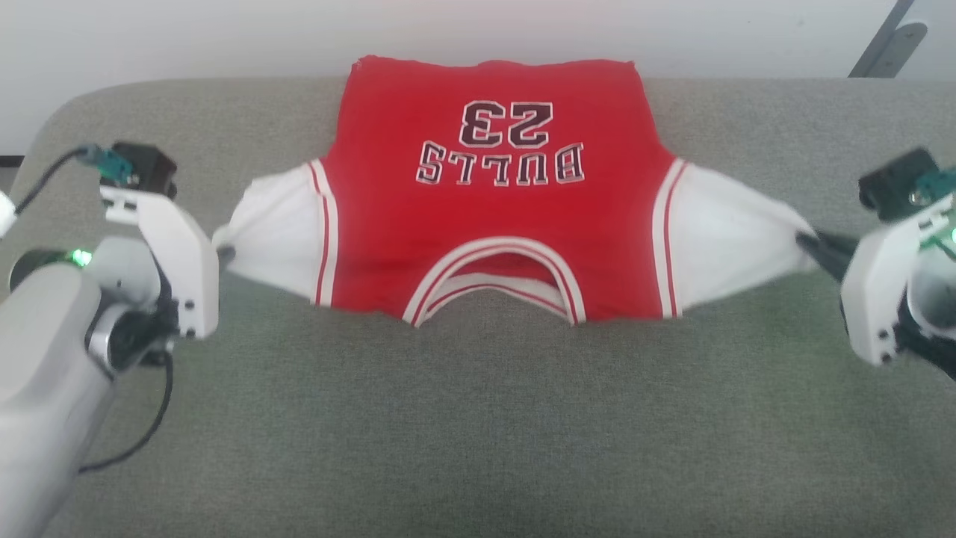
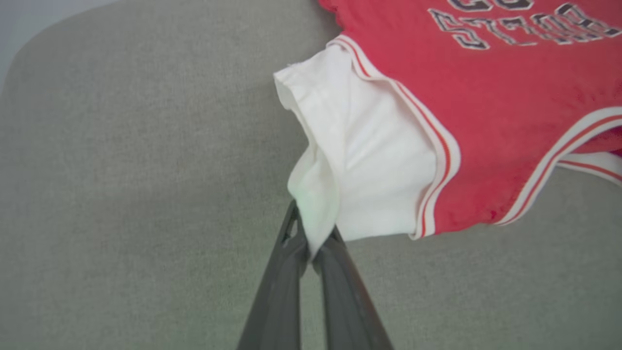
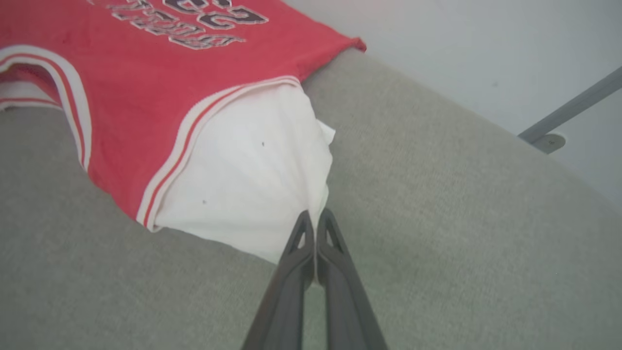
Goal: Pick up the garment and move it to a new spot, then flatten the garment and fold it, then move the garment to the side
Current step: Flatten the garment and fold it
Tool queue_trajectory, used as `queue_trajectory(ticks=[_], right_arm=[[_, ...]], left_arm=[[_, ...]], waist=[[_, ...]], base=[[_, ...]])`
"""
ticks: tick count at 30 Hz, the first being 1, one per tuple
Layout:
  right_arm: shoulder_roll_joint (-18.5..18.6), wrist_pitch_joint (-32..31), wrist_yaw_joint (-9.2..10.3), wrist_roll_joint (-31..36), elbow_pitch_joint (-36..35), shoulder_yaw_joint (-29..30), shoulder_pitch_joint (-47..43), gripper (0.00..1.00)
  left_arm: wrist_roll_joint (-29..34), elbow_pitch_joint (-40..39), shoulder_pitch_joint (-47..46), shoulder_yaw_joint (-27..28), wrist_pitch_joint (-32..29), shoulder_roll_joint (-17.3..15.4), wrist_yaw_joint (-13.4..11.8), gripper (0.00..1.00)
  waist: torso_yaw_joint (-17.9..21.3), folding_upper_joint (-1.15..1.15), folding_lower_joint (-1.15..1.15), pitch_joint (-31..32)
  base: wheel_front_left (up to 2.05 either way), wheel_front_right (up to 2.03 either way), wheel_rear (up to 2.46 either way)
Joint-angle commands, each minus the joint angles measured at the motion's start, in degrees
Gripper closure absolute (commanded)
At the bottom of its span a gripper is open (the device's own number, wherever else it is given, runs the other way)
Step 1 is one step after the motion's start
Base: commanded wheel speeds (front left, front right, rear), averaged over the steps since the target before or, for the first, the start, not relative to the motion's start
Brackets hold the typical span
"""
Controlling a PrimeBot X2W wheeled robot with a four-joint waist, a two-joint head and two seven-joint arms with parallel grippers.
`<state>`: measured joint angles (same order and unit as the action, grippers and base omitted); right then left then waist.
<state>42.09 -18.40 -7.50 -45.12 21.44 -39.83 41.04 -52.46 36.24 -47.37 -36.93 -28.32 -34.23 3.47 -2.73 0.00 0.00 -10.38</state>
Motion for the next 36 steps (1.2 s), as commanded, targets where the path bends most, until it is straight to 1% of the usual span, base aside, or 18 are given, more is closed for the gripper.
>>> queue_trajectory(ticks=[1, 5, 6, 8, 10, 15, 16, 18, 20, 21, 23, 26, 27, 29, 30, 31, 33, 36], right_arm=[[1.75, -2.00, 0.02, -1.41, -2.36, -0.10, -2.00, 1.00], [5.65, -8.59, 0.02, -6.69, -9.10, 1.04, -7.32, 1.00], [7.09, -11.98, 0.01, -9.16, -11.55, 2.07, -10.16, 1.00], [8.37, -14.93, 0.01, -11.24, -13.89, 3.27, -12.86, 1.00], [9.76, -18.08, 0.01, -12.81, -15.40, 4.59, -15.90, 1.00], [12.41, -25.09, 0.02, -15.44, -19.62, 8.20, -23.09, 1.00], [12.61, -25.95, 0.01, -15.73, -20.38, 9.08, -24.36, 1.00], [12.65, -27.01, 0.01, -15.34, -21.38, 11.18, -26.61, 1.00], [11.54, -27.35, 0.01, -13.97, -22.10, 13.13, -28.30, 1.00], [11.54, -27.35, 0.01, -13.97, -22.10, 13.13, -28.30, 1.00], [9.45, -26.78, 0.01, -12.33, -22.31, 15.01, -29.57, 1.00], [6.43, -26.86, 0.01, -7.99, -21.22, 16.58, -30.73, 1.00], [5.15, -26.86, 0.01, -6.41, -20.83, 16.69, -31.00, 0.91], [2.58, -26.36, 0.01, -3.86, -19.39, 17.28, -31.14, 0.20], [1.54, -26.46, 0.01, -2.72, -18.76, 17.39, -31.16, 0.14], [0.77, -26.88, 0.01, -1.80, -18.23, 17.43, -31.14, 0.00], [-0.60, -27.46, 0.03, -0.60, -17.96, 17.87, -30.99, 0.00], [-1.04, -27.51, 0.02, 0.37, -19.88, 19.77, -30.35, 0.00]], left_arm=[[-0.58, -3.07, 2.37, 0.33, -1.58, -1.42, -1.54, 1.00], [-2.81, -14.74, 8.96, 0.62, -6.78, -5.75, -6.68, 1.00], [-3.88, -20.41, 12.27, 0.93, -9.28, -7.92, -9.69, 1.00], [-4.98, -25.82, 15.61, 1.11, -11.60, -10.00, -12.81, 1.00], [-6.72, -30.34, 18.93, 1.45, -13.93, -11.70, -16.05, 1.00], [-8.94, -40.59, 25.84, 1.93, -17.58, -16.07, -22.22, 1.00], [-9.06, -42.12, 26.85, 2.03, -17.82, -16.91, -23.10, 1.00], [-9.36, -44.55, 28.43, 2.47, -17.41, -17.60, -24.35, 1.00], [-9.16, -45.66, 29.76, 2.59, -16.62, -18.04, -25.06, 1.00], [-9.16, -45.66, 29.76, 2.59, -16.62, -18.04, -25.06, 1.00], [-8.69, -45.75, 30.66, 2.44, -15.72, -17.68, -25.45, 1.00], [-7.92, -44.62, 31.01, 1.94, -13.96, -16.53, -24.85, 1.00], [-7.70, -44.00, 30.99, 1.70, -13.45, -16.07, -24.55, 1.00], [-7.21, -42.84, 30.54, 1.40, -12.33, -15.11, -23.81, 1.00], [-7.06, -42.15, 30.33, 1.19, -11.91, -14.56, -23.40, 1.00], [-6.96, -41.62, 30.16, 0.98, -11.72, -14.15, -23.06, 1.00], [-6.58, -40.65, 29.51, 0.64, -11.27, -13.39, -22.40, 1.00], [-6.35, -39.66, 29.41, 0.34, -10.69, -12.68, -21.87, 1.00]], waist=[[0.01, 0.00, 0.00, -0.01], [0.15, 0.00, 0.00, -0.34], [0.18, 0.00, 0.00, -0.59], [0.21, 0.00, 0.00, -0.82], [0.20, 0.00, 0.00, -1.03], [0.14, 0.00, 0.00, -1.88], [0.11, 0.00, 0.00, -2.10], [0.02, 0.00, 0.00, -2.51], [-0.01, 0.00, 0.00, -2.92], [-0.01, 0.00, 0.00, -2.92], [-0.03, 0.00, 0.00, -3.18], [0.05, 0.00, 0.00, -3.40], [0.08, 0.00, 0.00, -3.45], [0.23, 0.00, 0.00, -3.52], [0.29, 0.00, 0.00, -3.50], [0.34, 0.00, 0.00, -3.49], [0.43, 0.00, 0.00, -3.48], [0.63, 0.00, 0.00, -3.35]], base=[[0.00, 0.00, 0.00], [0.00, 0.00, 0.00], [0.00, 0.00, 0.00], [0.00, 0.00, 0.00], [0.00, 0.00, 0.00], [0.00, 0.00, 0.00], [0.00, 0.00, 0.00], [0.00, 0.00, 0.00], [0.00, 0.00, 0.00], [0.00, 0.00, 0.00], [0.00, 0.00, 0.00], [0.00, 0.00, 0.00], [0.00, 0.00, 0.00], [0.00, 0.00, 0.00], [0.00, 0.00, 0.00], [0.00, 0.00, 0.00], [0.00, 0.00, 0.00], [0.00, 0.00, 0.00]])
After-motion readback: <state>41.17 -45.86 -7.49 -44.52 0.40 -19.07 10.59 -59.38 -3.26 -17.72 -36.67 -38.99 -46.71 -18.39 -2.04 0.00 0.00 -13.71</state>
